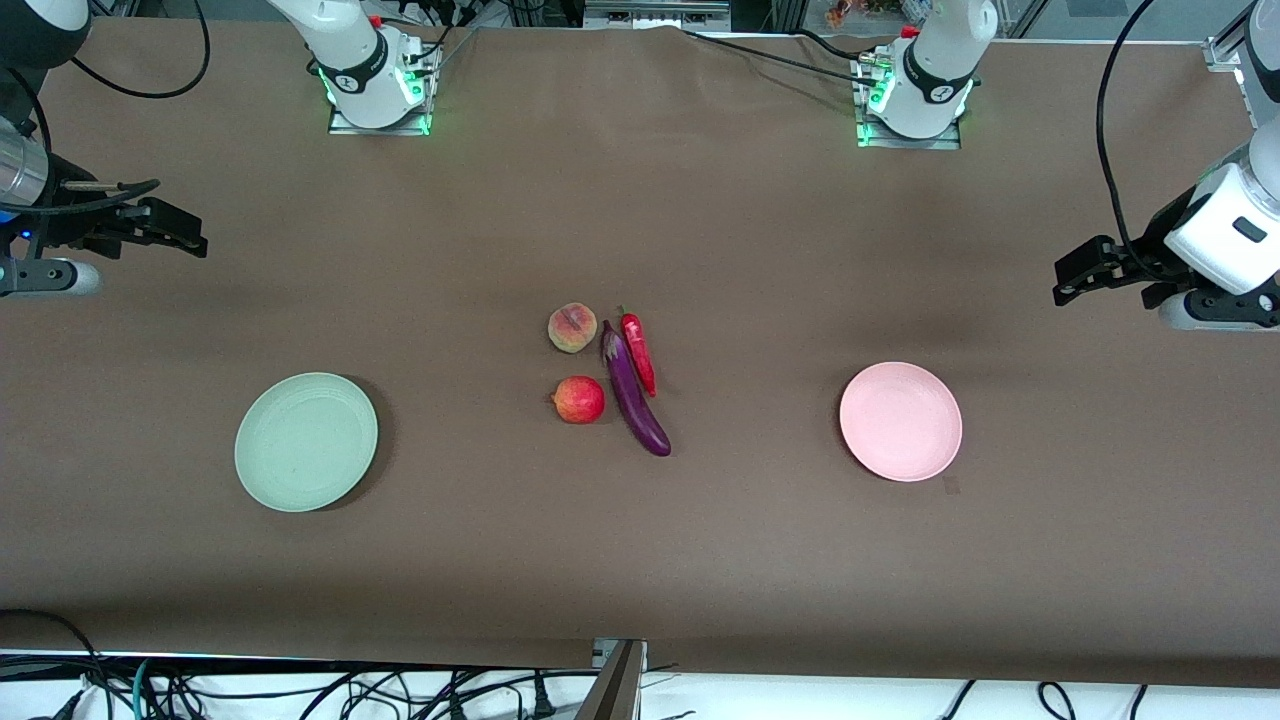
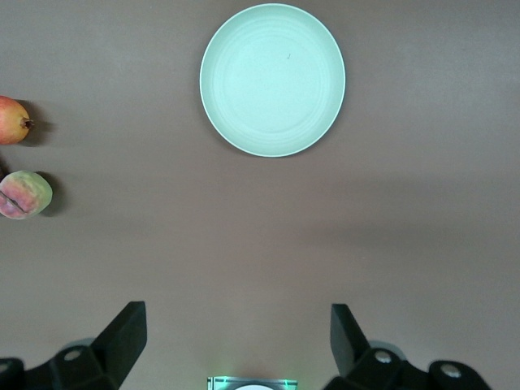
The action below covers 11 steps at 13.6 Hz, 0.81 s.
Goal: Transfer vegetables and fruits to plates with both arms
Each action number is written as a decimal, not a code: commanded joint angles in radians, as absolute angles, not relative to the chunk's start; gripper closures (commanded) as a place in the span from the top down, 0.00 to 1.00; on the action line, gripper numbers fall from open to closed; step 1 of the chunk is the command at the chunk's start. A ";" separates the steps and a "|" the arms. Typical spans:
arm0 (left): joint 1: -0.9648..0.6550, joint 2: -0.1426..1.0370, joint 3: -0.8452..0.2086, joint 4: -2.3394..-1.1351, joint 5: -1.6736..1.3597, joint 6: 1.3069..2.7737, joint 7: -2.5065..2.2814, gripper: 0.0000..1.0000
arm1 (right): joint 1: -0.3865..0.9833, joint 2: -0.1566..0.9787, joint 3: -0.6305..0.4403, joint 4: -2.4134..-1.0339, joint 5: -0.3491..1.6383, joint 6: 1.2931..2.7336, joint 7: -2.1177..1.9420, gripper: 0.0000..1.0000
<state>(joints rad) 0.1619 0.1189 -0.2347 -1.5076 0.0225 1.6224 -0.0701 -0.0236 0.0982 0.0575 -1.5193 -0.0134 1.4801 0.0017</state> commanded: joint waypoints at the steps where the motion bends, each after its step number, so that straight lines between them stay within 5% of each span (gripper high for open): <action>1: 0.178 0.112 -0.241 -1.513 0.000 1.615 -0.055 1.00 | -0.023 0.109 0.058 -1.493 0.002 1.466 0.003 1.00; 11: 0.186 0.114 -0.241 -1.513 0.000 1.615 -0.055 1.00 | -0.026 0.109 0.057 -1.493 0.002 1.468 -0.002 1.00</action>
